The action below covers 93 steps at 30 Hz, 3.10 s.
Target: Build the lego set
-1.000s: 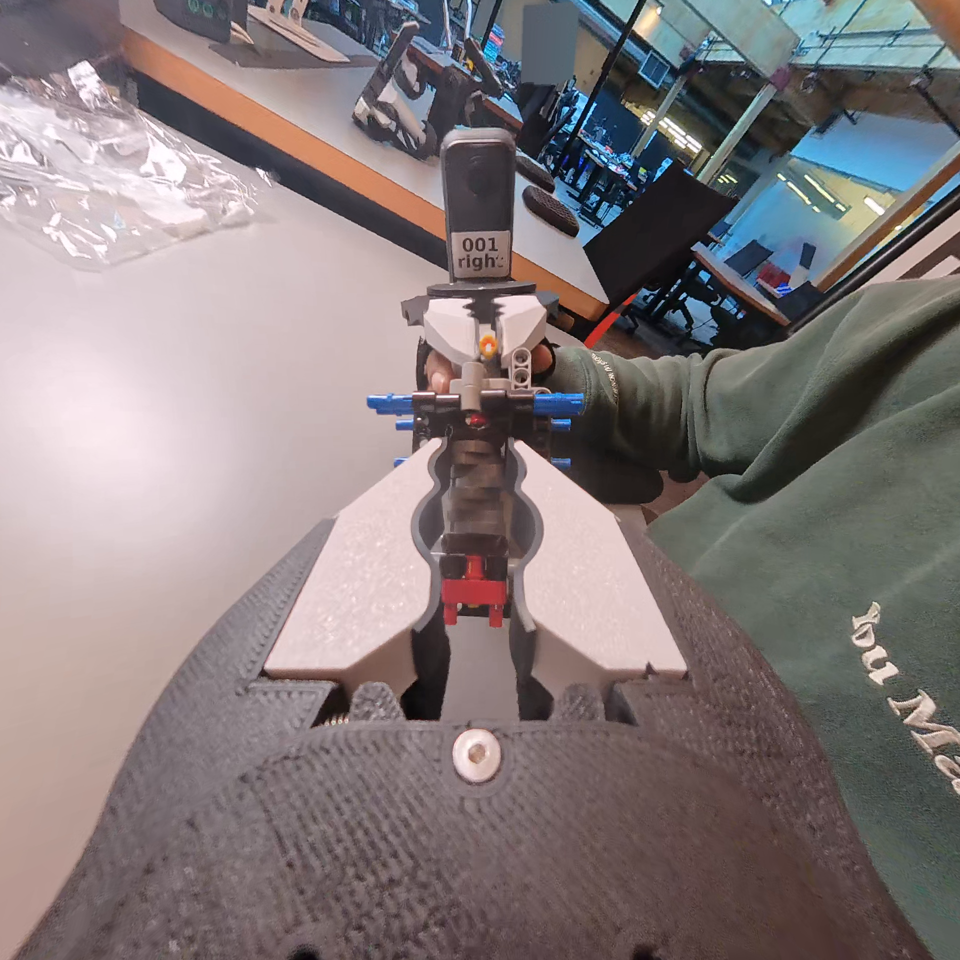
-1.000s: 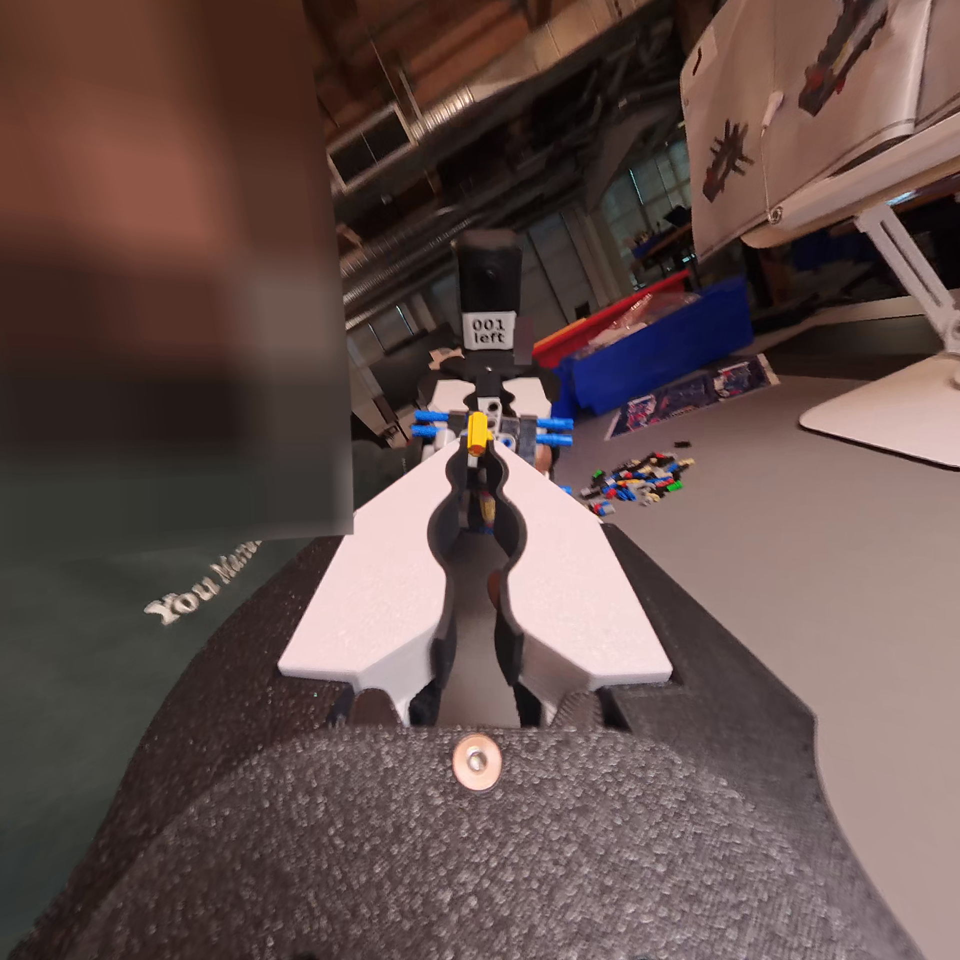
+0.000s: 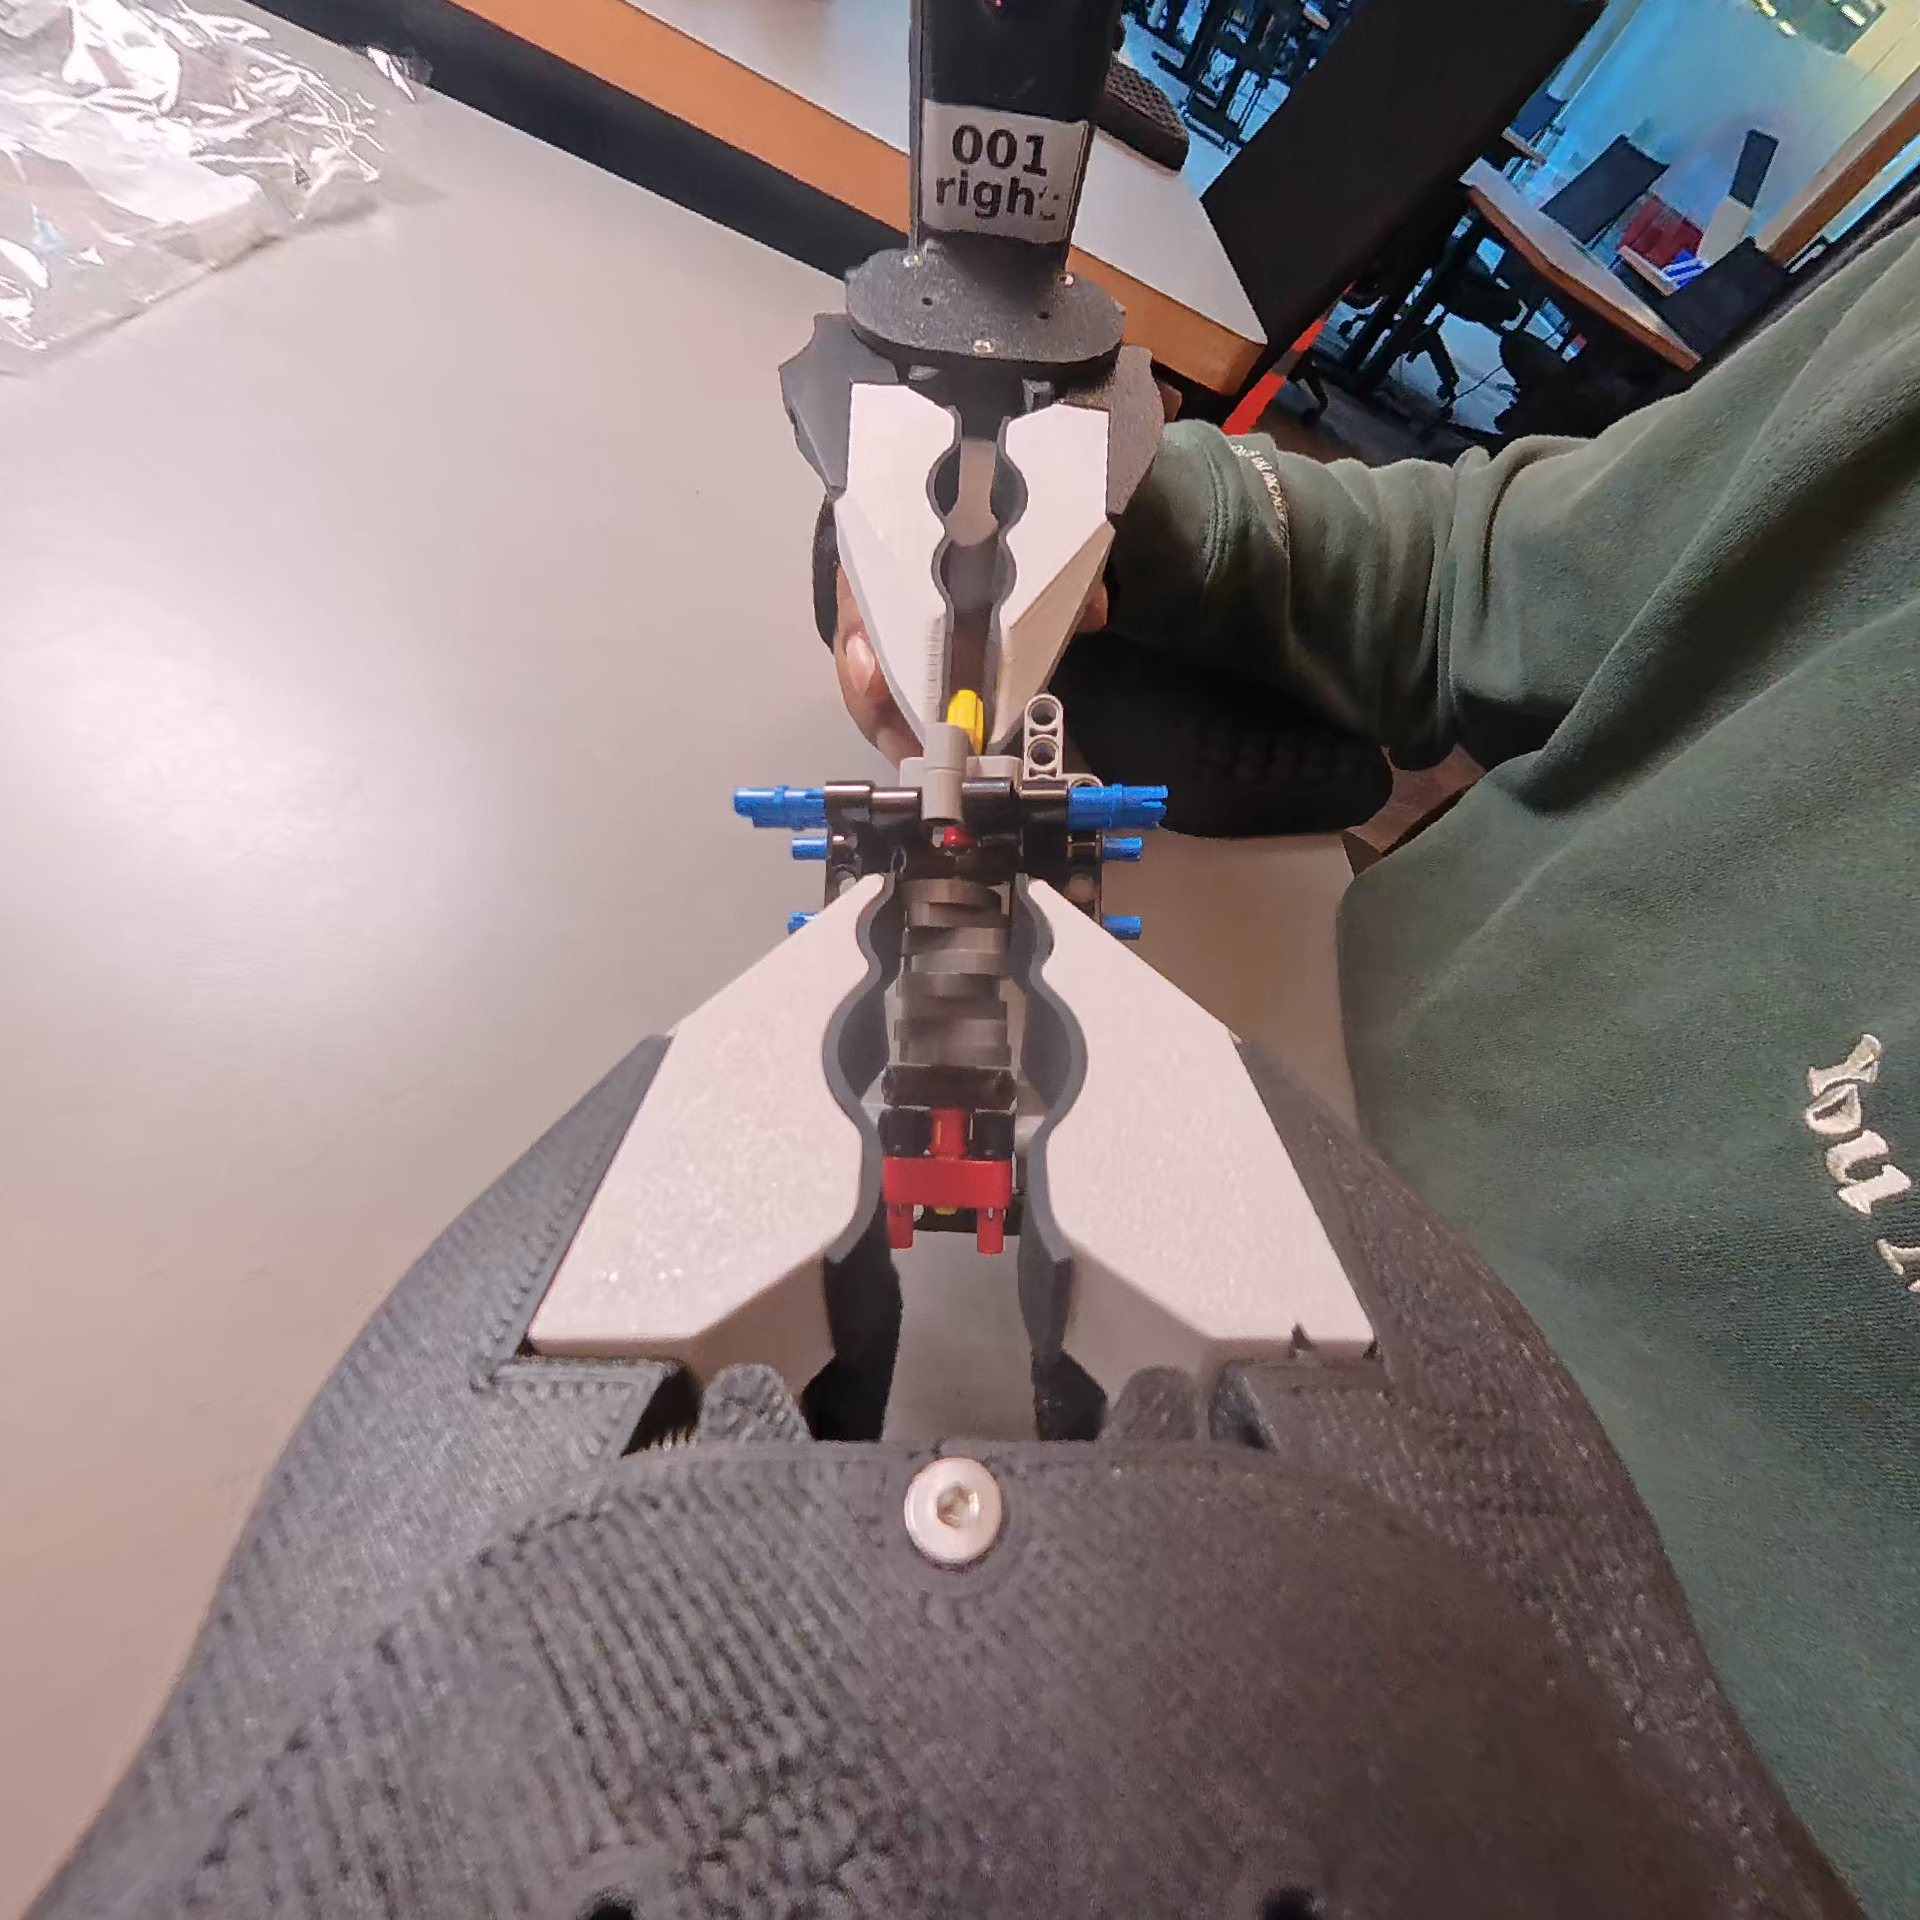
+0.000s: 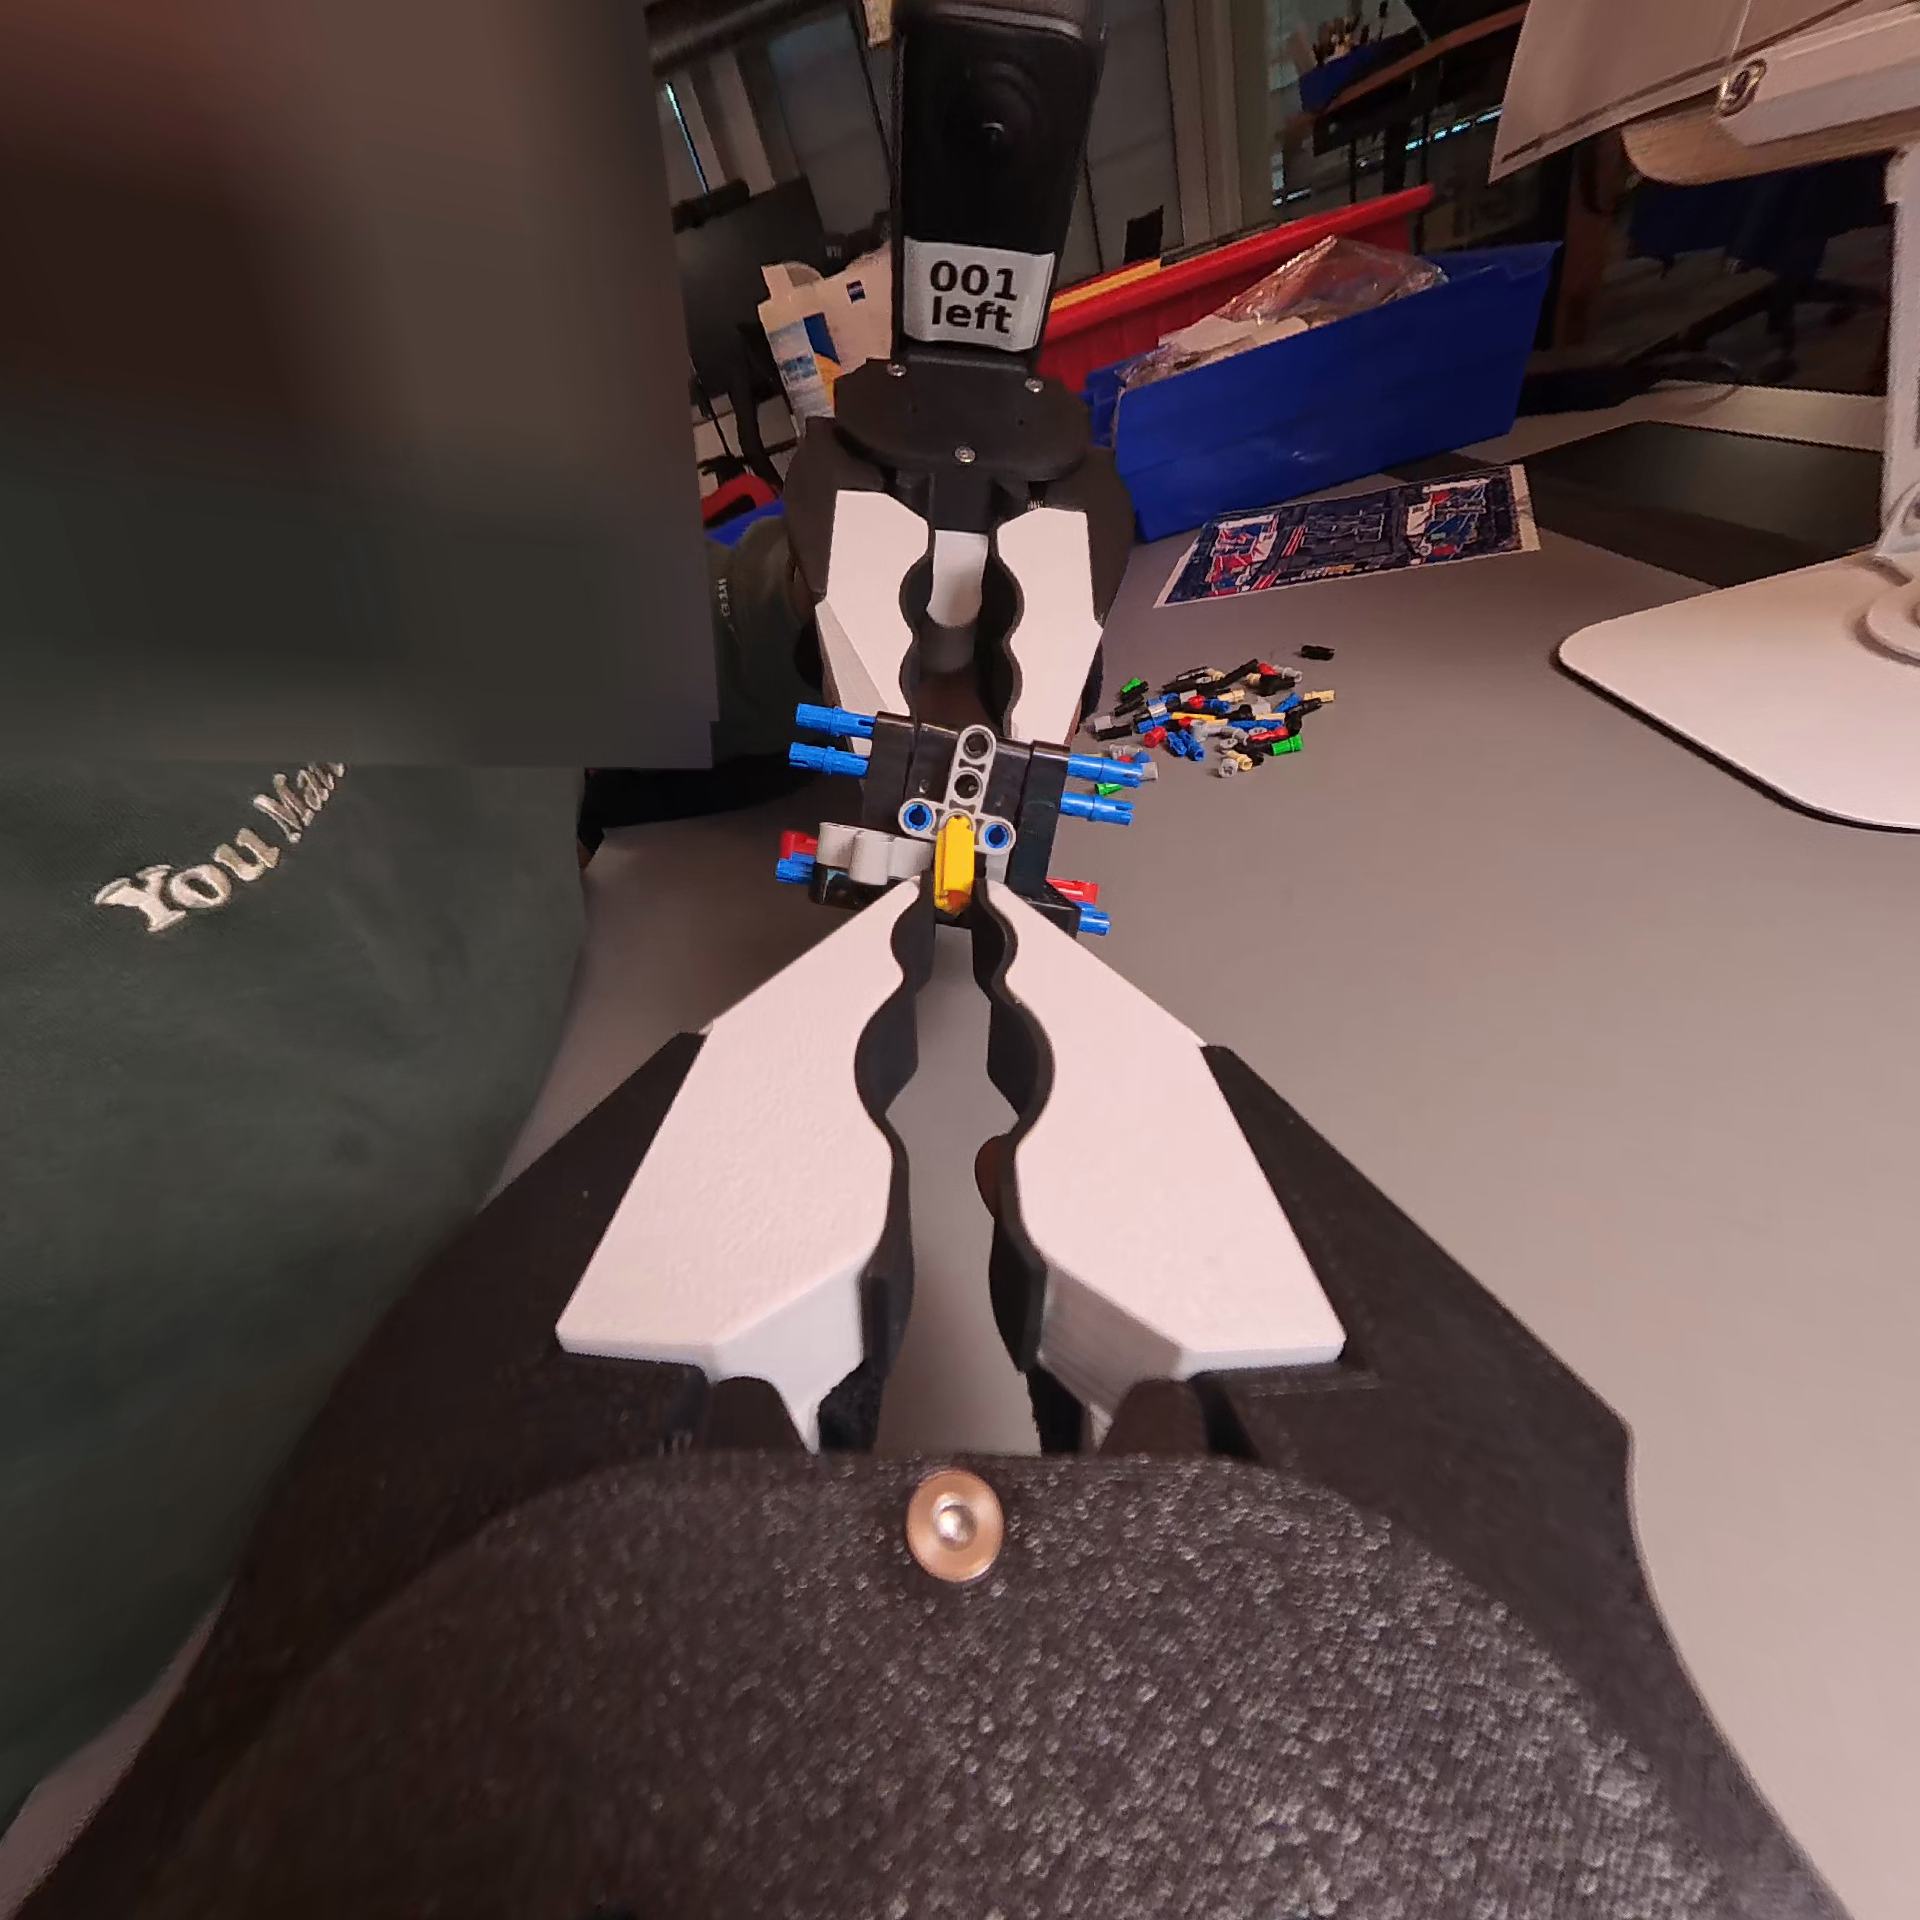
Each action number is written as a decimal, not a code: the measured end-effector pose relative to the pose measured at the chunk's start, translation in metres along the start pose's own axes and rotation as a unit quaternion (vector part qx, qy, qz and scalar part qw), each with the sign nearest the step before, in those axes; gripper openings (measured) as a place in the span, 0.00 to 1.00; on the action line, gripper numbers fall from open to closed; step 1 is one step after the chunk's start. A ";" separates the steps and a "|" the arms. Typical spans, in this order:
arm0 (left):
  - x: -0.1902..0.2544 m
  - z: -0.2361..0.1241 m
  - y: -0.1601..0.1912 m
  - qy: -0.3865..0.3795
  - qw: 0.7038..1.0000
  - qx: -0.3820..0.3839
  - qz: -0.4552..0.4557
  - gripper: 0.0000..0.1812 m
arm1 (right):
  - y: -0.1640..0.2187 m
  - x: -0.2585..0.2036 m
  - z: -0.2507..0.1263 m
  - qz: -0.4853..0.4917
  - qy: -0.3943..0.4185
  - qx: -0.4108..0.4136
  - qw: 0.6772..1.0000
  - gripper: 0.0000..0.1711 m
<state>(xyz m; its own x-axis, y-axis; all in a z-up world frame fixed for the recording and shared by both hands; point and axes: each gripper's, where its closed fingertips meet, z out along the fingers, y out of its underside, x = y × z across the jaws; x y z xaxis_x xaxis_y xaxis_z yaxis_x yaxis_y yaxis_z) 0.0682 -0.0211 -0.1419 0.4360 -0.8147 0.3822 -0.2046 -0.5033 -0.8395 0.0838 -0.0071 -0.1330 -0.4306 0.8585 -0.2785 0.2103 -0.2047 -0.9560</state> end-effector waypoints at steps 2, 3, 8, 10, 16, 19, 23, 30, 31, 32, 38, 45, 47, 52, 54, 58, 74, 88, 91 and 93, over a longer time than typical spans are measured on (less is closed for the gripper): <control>0.001 0.001 0.003 0.009 1.000 -0.005 -0.010 0.10 | 0.003 0.000 0.001 -0.010 0.003 -0.011 1.000 0.03; 0.001 0.001 0.004 0.013 1.000 -0.008 -0.015 0.10 | 0.004 0.000 0.001 -0.016 0.004 -0.015 1.000 0.03; 0.004 0.003 0.012 0.036 0.998 -0.027 -0.038 0.10 | 0.011 -0.003 0.002 -0.046 0.007 -0.048 0.998 0.03; 0.005 0.004 0.016 0.047 0.997 -0.036 -0.049 0.10 | 0.015 -0.004 0.002 -0.066 0.008 -0.070 0.995 0.03; 0.009 0.007 0.028 0.093 0.989 -0.060 -0.096 0.10 | 0.026 -0.007 0.005 -0.136 0.002 -0.160 0.978 0.03; 0.011 0.009 0.034 0.112 0.984 -0.067 -0.117 0.10 | 0.032 -0.009 0.007 -0.167 -0.011 -0.206 0.964 0.03; 0.011 0.010 0.039 0.132 0.979 -0.069 -0.141 0.10 | 0.038 -0.009 0.007 -0.201 -0.024 -0.259 0.944 0.03; 0.012 0.012 0.042 0.146 0.975 -0.068 -0.155 0.10 | 0.044 -0.010 0.008 -0.217 -0.027 -0.293 0.931 0.03; 0.012 0.012 0.041 0.147 0.975 -0.066 -0.155 0.10 | 0.045 -0.010 0.008 -0.218 -0.024 -0.294 0.931 0.03; 0.012 0.012 0.041 0.147 0.975 -0.066 -0.154 0.10 | 0.045 -0.009 0.008 -0.218 -0.022 -0.293 0.931 0.02; 0.012 0.014 0.043 0.143 0.975 -0.072 -0.157 0.10 | 0.047 -0.010 0.007 -0.219 -0.011 -0.310 0.925 0.03; 0.012 0.015 0.044 0.133 0.975 -0.080 -0.156 0.10 | 0.047 -0.010 0.006 -0.242 0.000 -0.354 0.904 0.02; 0.012 0.015 0.044 0.130 0.976 -0.081 -0.155 0.10 | 0.046 -0.011 0.007 -0.254 0.005 -0.362 0.897 0.02; 0.013 0.016 0.045 0.129 0.977 -0.081 -0.151 0.10 | 0.047 -0.012 0.007 -0.283 0.019 -0.384 0.878 0.02; 0.013 0.016 0.045 0.128 0.977 -0.082 -0.146 0.10 | 0.048 -0.013 0.007 -0.290 0.022 -0.384 0.876 0.03; 0.014 0.016 0.045 0.127 0.979 -0.082 -0.139 0.10 | 0.048 -0.014 0.008 -0.291 0.027 -0.375 0.880 0.03; 0.012 0.017 0.047 0.093 0.989 -0.092 -0.075 0.10 | 0.051 -0.013 0.011 -0.247 0.033 -0.335 0.909 0.02; -0.014 0.006 0.077 -0.029 0.977 -0.161 0.134 0.47 | 0.060 0.002 0.016 -0.148 0.079 -0.246 0.955 0.03; -0.017 0.011 0.089 -0.047 0.971 -0.174 0.155 0.46 | 0.062 0.001 0.016 -0.104 0.080 -0.238 0.962 0.03; -0.019 0.012 0.092 -0.057 0.968 -0.181 0.164 0.42 | 0.066 0.001 0.017 -0.056 0.076 -0.238 0.967 0.03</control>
<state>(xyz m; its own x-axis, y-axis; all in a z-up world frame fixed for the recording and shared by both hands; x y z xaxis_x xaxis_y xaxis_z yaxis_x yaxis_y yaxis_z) 0.0518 -0.0484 -0.2307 0.3846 -0.9214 0.0555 -0.6339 -0.3074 -0.7097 0.0821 -0.0282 -0.1984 -0.3476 0.9294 -0.1242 0.5662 0.1024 -0.8179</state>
